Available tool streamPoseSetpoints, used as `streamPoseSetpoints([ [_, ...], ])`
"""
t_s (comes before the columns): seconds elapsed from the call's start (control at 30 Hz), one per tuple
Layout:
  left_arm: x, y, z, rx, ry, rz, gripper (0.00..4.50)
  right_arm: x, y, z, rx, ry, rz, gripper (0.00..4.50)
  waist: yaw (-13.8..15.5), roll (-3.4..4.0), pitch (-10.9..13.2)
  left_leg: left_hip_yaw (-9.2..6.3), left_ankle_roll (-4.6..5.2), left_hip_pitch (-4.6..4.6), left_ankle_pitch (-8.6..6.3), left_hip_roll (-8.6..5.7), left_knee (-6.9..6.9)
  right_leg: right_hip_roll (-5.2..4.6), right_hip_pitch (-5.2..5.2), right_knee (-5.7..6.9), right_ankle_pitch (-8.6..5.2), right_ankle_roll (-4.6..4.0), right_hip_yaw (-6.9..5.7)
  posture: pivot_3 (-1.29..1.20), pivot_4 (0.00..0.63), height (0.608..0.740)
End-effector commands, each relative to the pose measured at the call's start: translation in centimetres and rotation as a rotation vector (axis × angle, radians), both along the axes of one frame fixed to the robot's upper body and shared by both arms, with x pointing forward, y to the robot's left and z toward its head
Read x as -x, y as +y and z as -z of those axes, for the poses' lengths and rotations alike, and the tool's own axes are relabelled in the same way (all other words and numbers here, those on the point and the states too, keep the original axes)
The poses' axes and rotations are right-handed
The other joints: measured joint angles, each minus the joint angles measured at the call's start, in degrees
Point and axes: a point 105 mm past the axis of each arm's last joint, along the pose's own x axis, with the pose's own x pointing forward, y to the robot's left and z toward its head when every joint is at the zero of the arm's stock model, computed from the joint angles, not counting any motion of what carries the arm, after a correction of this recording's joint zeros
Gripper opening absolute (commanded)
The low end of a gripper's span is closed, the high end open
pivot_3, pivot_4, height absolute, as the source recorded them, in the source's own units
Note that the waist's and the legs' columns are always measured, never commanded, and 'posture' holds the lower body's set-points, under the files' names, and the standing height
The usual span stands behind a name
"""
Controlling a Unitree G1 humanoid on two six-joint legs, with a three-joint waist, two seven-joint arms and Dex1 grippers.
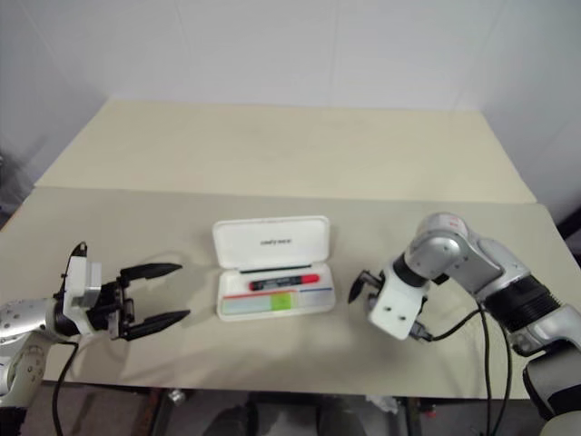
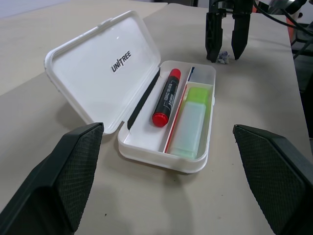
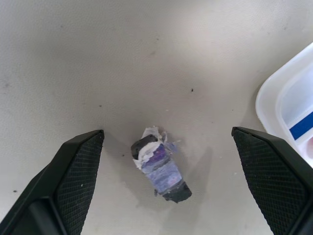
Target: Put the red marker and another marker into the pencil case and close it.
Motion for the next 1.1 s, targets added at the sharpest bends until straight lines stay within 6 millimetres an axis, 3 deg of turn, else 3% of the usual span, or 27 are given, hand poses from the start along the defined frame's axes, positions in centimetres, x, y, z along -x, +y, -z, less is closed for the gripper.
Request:
streamPoseSetpoints([
  [0.03, 0.1, 0.2, -0.8, 0.013, -0.037, -0.006, 4.50, 0.2, -0.5, -0.2, 0.048, 0.011, -0.007, 4.27, 0.01, 0.00, 0.00, 0.00, 0.00, 0.00, 0.00, 0.00, -0.01, -0.01, 0.00, -0.02, 0.00, 0.00, 0.00, 0.00, 0.150, 0.740],
  [0.1, 0.1, 0.2, -0.8, 0.013, -0.036, -0.006, 4.50, 0.1, -0.4, -0.1, 0.045, 0.010, -0.006, 3.83, 0.01, 0.00, 0.00, 0.01, 0.01, -0.01, -0.01, -0.01, -0.02, -0.01, 0.00, -0.04, -0.01, 0.01, 0.00, 0.00, 0.150, 0.740],
  [0.67, 0.0, 0.4, -0.6, 0.012, -0.037, -0.008, 4.50, -1.2, -2.2, -0.1, 0.082, -0.029, 0.037, 3.83, -0.02, 0.00, 0.00, 0.05, 0.01, 0.01, -0.01, -0.04, 0.05, -0.03, 0.06, -0.02, 0.00, 0.01, 0.00, 0.00, 0.150, 0.740],
  [0.77, 0.0, 0.3, -0.6, 0.012, -0.037, -0.008, 4.50, -1.1, -2.2, 0.0, 0.084, -0.022, 0.031, 3.30, -0.02, -0.03, -0.02, 0.05, 0.01, 0.02, -0.01, -0.04, 0.05, -0.03, 0.07, -0.02, 0.00, 0.02, -0.01, 0.00, 0.150, 0.740],
  [1.03, 0.0, 0.4, -0.7, 0.011, -0.038, -0.008, 4.50, -1.1, -2.0, 0.0, 0.076, -0.021, 0.031, 0.59, -0.09, -0.01, -0.01, 0.07, 0.01, 0.10, -0.01, 0.01, 0.04, 0.03, 0.09, 0.03, 0.00, 0.01, 0.02, 0.00, 0.150, 0.740],
  [1.1, 0.0, 0.4, -0.7, 0.011, -0.040, -0.007, 4.50, -1.2, -1.9, -0.1, 0.067, -0.023, 0.037, 0.35, -0.05, -0.02, -0.01, 0.06, 0.01, 0.08, -0.01, 0.00, 0.02, 0.01, 0.09, 0.00, 0.00, 0.00, 0.00, 0.00, 0.150, 0.740],
])
